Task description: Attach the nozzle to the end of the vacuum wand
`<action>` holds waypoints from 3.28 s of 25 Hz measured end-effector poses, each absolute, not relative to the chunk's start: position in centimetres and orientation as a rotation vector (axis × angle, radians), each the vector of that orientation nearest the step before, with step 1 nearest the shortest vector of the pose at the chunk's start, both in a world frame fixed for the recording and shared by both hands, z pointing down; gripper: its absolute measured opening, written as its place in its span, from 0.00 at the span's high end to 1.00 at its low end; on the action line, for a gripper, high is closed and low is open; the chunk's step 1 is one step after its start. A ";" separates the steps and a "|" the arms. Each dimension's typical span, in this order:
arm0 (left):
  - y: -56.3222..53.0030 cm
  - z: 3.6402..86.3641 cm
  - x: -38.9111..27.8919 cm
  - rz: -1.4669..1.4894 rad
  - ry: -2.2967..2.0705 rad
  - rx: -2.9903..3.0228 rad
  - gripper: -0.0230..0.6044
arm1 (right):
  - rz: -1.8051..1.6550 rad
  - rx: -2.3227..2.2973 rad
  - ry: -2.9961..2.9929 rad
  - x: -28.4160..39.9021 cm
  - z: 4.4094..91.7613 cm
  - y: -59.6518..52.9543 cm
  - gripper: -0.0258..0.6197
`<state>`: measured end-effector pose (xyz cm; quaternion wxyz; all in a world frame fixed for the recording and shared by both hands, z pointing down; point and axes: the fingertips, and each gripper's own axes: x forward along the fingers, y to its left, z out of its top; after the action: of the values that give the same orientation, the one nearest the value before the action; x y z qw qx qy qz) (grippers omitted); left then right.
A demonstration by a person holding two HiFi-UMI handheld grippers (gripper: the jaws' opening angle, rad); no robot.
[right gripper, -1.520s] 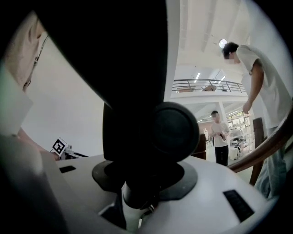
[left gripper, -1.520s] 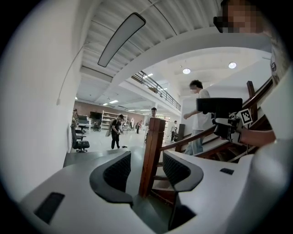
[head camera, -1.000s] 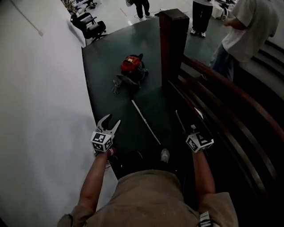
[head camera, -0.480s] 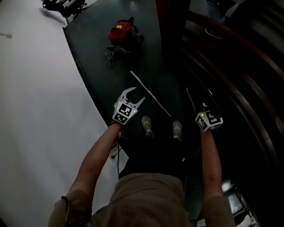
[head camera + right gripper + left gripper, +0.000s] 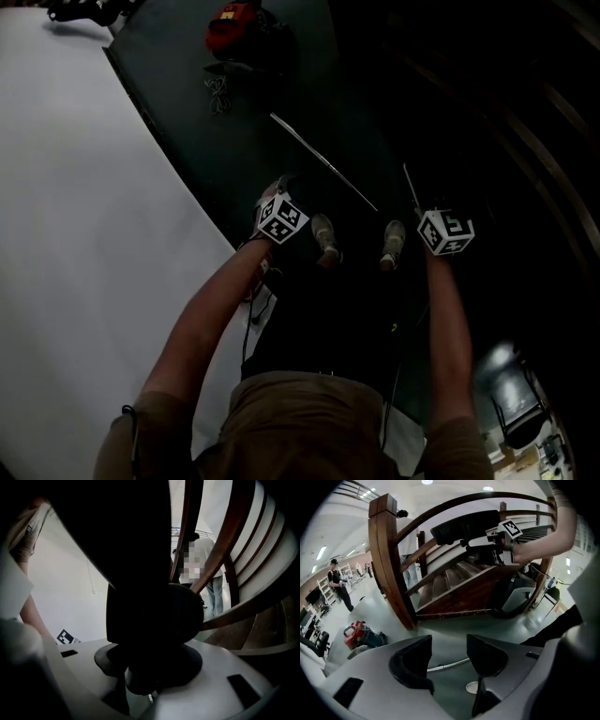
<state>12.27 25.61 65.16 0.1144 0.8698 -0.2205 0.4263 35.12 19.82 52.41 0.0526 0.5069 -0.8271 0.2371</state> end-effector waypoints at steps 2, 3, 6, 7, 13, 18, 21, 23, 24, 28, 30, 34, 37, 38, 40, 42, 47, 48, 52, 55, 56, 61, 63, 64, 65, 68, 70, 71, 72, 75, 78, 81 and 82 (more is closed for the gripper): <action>25.8 68.6 12.4 1.299 -0.568 2.575 0.60 | 0.735 1.548 -2.504 34.7 54.6 19.7 0.70; 25.9 70.8 12.5 1.327 -0.521 2.585 0.60 | 0.736 1.548 -2.496 34.4 56.0 19.6 0.70; 26.5 79.0 13.4 1.412 -0.373 2.594 0.60 | 0.728 1.545 -2.471 33.3 60.9 19.0 0.70; 26.6 82.0 14.0 1.442 -0.323 2.597 0.60 | 0.739 1.549 -2.470 33.2 62.8 18.5 0.70; 28.6 102.0 18.4 1.708 0.055 2.624 0.58 | 0.923 1.561 -2.456 33.3 78.1 16.4 0.70; 33.5 117.7 19.8 1.950 0.368 2.565 0.58 | 1.037 1.486 -2.434 33.5 89.7 18.5 0.70; 34.8 125.4 20.5 2.062 0.502 2.539 0.57 | 1.061 1.476 -2.415 34.4 94.8 19.5 0.70; 35.2 129.8 21.3 2.129 0.605 2.549 0.53 | 1.029 1.467 -2.410 34.8 96.8 19.4 0.70; 35.5 131.7 21.7 2.163 0.676 2.562 0.52 | 1.018 1.473 -2.401 35.2 97.8 19.5 0.70; 37.2 137.0 21.4 2.307 0.957 2.532 0.53 | 1.044 1.511 -2.354 36.5 101.1 21.2 0.70; 37.0 137.5 21.2 2.300 0.979 2.506 0.56 | 1.056 1.526 -2.339 37.0 101.6 21.3 0.70; 37.1 133.7 20.9 2.234 1.055 2.509 0.70 | 1.056 1.549 -2.313 37.5 98.9 20.8 0.70; 34.9 125.2 23.5 2.038 0.890 2.721 0.70 | 0.987 1.534 -2.333 37.2 92.5 19.4 0.70; 33.6 121.5 24.6 1.961 0.825 2.797 0.70 | 0.952 1.533 -2.338 37.2 89.7 18.7 0.70; 30.0 113.3 26.1 1.800 0.672 2.930 0.70 | 0.857 1.533 -2.345 36.9 82.6 16.3 0.70; 24.6 103.9 26.4 1.647 0.465 3.043 0.70 | 0.712 1.537 -2.361 35.9 73.6 13.1 0.70; 8.9 81.8 21.9 1.342 -0.125 3.147 0.73 | 0.432 1.606 -2.477 32.5 48.7 6.4 0.70; 6.0 78.3 20.3 1.297 -0.220 3.139 0.73 | 0.399 1.619 -2.505 31.3 44.4 5.0 0.70; -3.3 68.6 13.0 1.136 -0.533 3.063 0.75 | 0.249 1.581 -2.624 24.4 31.3 -0.6 0.70; -8.9 64.5 9.3 1.022 -0.669 3.031 0.75 | 0.135 1.506 -2.721 19.6 26.5 -5.4 0.70; -10.2 63.6 8.4 0.989 -0.689 3.028 0.75 | 0.099 1.485 -2.735 18.3 26.0 -7.1 0.70; -14.5 60.1 4.7 0.873 -0.702 3.027 0.75 | 0.051 1.448 -2.672 14.0 30.9 -17.6 0.70; -16.2 59.4 3.3 0.854 -0.698 3.016 0.75 | 0.195 1.377 -2.740 11.7 33.9 -21.4 0.70; -17.0 59.2 2.6 0.846 -0.689 3.007 0.75 | 0.273 1.343 -2.778 10.4 34.5 -22.9 0.70; -17.8 59.1 1.9 0.837 -0.675 2.995 0.75 | 0.337 1.314 -2.803 9.0 34.8 -24.2 0.70; -20.6 59.1 -0.2 0.790 -0.655 2.968 0.75 | 0.440 1.274 -2.794 5.3 34.9 -27.5 0.70; -22.1 59.1 -1.4 0.771 -0.660 2.972 0.75 | 0.463 1.268 -2.778 3.8 35.1 -28.7 0.70; -22.5 59.1 -1.7 0.768 -0.660 2.975 0.75 | 0.458 1.269 -2.773 3.4 35.2 -28.9 0.70; -22.8 59.0 -1.9 0.766 -0.659 2.979 0.75 | 0.447 1.276 -2.769 3.1 35.2 -29.0 0.70; -23.1 58.6 -2.0 0.760 -0.650 2.982 0.75 | 0.418 1.325 -2.750 2.8 35.0 -29.0 0.70; -23.0 58.2 -1.7 0.754 -0.643 2.975 0.74 | 0.382 1.404 -2.710 2.7 34.4 -28.8 0.70; -23.0 58.0 -1.3 0.804 -0.632 3.002 0.71 | 0.300 1.487 -2.648 2.3 34.2 -28.2 0.70; -23.0 58.0 -1.1 0.829 -0.628 3.012 0.71 | 0.271 1.508 -2.631 2.3 34.2 -28.2 0.70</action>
<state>-1.13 -23.05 57.97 -0.0225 0.9450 -0.1971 0.2600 2.30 -28.18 34.19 0.0486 0.4948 -0.8631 0.0891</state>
